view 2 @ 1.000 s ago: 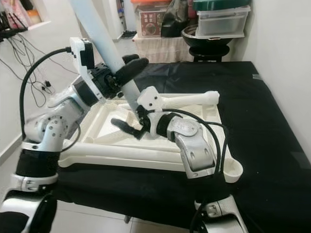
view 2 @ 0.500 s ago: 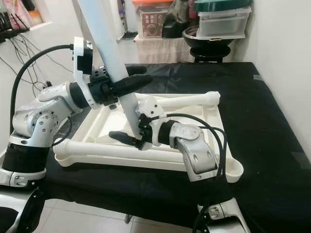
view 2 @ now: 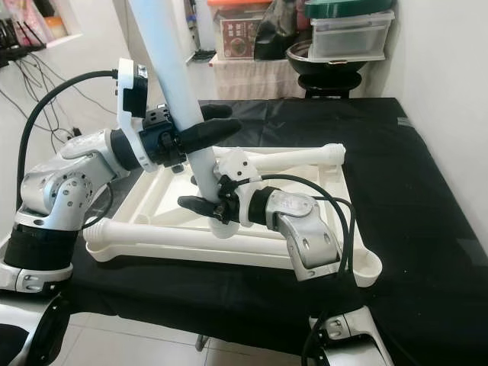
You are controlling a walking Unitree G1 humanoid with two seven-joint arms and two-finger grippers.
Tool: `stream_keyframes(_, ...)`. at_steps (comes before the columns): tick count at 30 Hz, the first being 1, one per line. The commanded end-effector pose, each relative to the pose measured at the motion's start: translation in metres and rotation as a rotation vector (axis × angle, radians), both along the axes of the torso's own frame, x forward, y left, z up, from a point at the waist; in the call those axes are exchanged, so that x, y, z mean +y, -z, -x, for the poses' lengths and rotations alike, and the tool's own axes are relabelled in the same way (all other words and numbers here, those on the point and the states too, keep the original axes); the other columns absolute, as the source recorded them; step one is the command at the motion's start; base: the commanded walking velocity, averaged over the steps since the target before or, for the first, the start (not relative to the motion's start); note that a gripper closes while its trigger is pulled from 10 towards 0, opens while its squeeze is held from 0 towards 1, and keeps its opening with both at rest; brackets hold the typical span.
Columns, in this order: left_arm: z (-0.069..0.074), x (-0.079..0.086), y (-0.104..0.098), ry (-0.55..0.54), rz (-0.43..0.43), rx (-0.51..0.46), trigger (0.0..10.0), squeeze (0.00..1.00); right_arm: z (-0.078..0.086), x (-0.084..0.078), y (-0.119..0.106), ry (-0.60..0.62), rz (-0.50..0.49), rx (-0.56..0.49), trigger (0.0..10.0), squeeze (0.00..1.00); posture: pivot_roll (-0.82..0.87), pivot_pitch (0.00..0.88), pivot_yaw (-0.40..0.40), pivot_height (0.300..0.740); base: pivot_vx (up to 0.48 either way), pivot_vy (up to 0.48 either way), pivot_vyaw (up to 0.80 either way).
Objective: Building children table
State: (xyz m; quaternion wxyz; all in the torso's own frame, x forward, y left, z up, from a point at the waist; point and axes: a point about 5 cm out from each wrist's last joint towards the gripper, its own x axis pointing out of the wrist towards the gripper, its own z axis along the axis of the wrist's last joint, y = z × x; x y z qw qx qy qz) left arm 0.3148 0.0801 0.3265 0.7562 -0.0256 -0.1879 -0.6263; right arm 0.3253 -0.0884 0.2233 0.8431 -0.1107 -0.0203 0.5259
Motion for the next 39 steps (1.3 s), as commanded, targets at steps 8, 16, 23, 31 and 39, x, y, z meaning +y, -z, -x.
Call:
stream_keyframes(8, 0.003, -0.013, -0.021, 0.088, 0.163, -0.057, 10.0, 1.0, -0.002, 0.016, -0.004, 0.012, -0.058, -0.006, 0.0, 0.0, -0.09, 0.0, 0.118, 0.74, 0.0, 0.0, 0.0)
stream_keyframes(16, -0.005, 0.041, -0.043, -0.178, 0.348, -0.072, 10.0, 1.0, -0.015, -0.008, -0.002, 0.221, -0.153, 0.016, 0.0, 0.0, -0.09, 0.0, 0.12, 0.74, 0.0, 0.0, 0.0)
stream_keyframes(23, -0.01, 0.098, -0.072, -0.486, 0.616, -0.048, 10.0, 1.0, -0.03, -0.035, -0.004, 0.454, -0.306, 0.055, 10.0, 0.0, -0.08, 0.0, 0.114, 0.74, 0.0, 0.0, 0.0)
stream_keyframes(31, -0.022, 0.134, -0.048, -0.854, 0.67, 0.021, 10.0, 0.0, -0.033, -0.054, 0.001, 0.578, -0.366, 0.083, 10.0, 0.0, -0.08, 0.006, 0.102, 0.74, 0.0, 0.0, 0.0)
stream_keyframes(39, -0.024, 0.115, 0.026, -1.001, 0.484, 0.115, 10.0, 0.0, -0.033, -0.072, 0.005, 0.695, -0.45, 0.116, 10.0, 0.0, -0.08, 0.014, 0.092, 0.74, 0.0, 0.0, 0.0)
